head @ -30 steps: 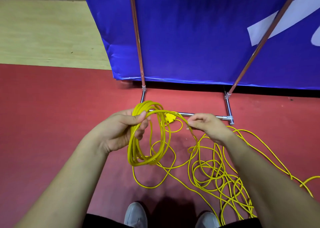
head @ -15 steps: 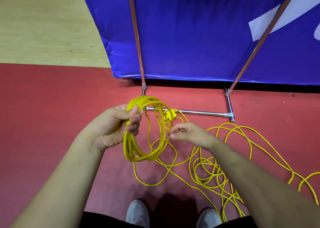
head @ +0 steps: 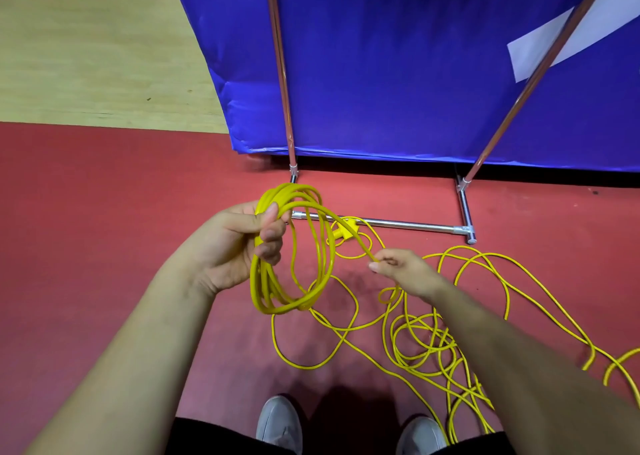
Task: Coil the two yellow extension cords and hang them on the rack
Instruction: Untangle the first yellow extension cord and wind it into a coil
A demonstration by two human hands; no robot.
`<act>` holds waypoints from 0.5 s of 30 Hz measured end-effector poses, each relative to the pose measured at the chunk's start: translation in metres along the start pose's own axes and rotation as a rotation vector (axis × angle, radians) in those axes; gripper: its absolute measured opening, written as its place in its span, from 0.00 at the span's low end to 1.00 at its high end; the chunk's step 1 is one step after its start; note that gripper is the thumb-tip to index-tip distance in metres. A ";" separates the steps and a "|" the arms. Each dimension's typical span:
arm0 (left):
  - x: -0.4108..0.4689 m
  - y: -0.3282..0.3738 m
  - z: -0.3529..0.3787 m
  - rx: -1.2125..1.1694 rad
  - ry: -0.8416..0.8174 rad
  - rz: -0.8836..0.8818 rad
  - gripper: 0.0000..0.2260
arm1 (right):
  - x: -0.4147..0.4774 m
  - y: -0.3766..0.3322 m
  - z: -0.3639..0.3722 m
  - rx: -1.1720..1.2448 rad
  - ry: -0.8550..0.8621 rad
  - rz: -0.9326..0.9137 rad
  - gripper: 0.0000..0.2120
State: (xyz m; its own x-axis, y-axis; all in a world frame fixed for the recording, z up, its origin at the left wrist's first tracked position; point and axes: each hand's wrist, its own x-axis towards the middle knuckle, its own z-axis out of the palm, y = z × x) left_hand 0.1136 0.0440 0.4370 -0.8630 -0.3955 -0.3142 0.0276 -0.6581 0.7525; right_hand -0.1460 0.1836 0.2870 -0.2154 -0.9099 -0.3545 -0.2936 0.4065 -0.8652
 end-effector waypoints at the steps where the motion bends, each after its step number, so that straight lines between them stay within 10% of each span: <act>1: -0.001 0.001 0.000 0.034 0.013 -0.020 0.16 | 0.000 0.003 -0.004 0.112 0.044 0.022 0.01; 15: 0.003 -0.011 0.010 0.138 -0.011 -0.206 0.20 | 0.001 -0.079 -0.011 0.022 0.244 -0.279 0.12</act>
State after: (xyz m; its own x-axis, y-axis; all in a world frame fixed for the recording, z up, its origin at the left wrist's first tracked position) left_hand 0.1053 0.0565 0.4339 -0.8489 -0.2545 -0.4632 -0.2178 -0.6302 0.7453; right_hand -0.1331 0.1516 0.3584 -0.3468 -0.9379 -0.0110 -0.3533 0.1415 -0.9248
